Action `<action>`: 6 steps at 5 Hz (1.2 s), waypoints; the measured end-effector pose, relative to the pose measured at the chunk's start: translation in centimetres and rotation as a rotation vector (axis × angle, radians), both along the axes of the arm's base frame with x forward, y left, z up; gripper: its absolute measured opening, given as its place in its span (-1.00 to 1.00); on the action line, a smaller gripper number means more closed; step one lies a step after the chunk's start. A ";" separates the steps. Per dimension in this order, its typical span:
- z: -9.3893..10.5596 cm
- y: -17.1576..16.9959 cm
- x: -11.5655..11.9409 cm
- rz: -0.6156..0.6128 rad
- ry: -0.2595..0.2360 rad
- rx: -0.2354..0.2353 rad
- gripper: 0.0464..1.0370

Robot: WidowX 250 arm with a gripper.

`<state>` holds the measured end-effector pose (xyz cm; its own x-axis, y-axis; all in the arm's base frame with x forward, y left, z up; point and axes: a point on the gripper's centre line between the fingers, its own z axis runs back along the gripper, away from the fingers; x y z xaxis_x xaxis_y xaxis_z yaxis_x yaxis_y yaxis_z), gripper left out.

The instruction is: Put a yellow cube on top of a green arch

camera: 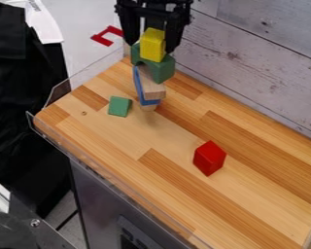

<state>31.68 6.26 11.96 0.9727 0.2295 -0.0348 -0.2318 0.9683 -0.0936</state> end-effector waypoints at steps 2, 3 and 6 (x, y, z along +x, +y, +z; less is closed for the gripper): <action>4.6 -1.6 -0.2 -0.044 -0.022 0.129 0.92; 4.9 -3.9 -0.5 -0.106 0.019 0.197 0.92; -0.2 -11.3 -1.5 -0.307 0.055 0.056 0.92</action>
<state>30.13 -5.07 11.76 0.9938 -0.0713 -0.0853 0.0686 0.9971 -0.0340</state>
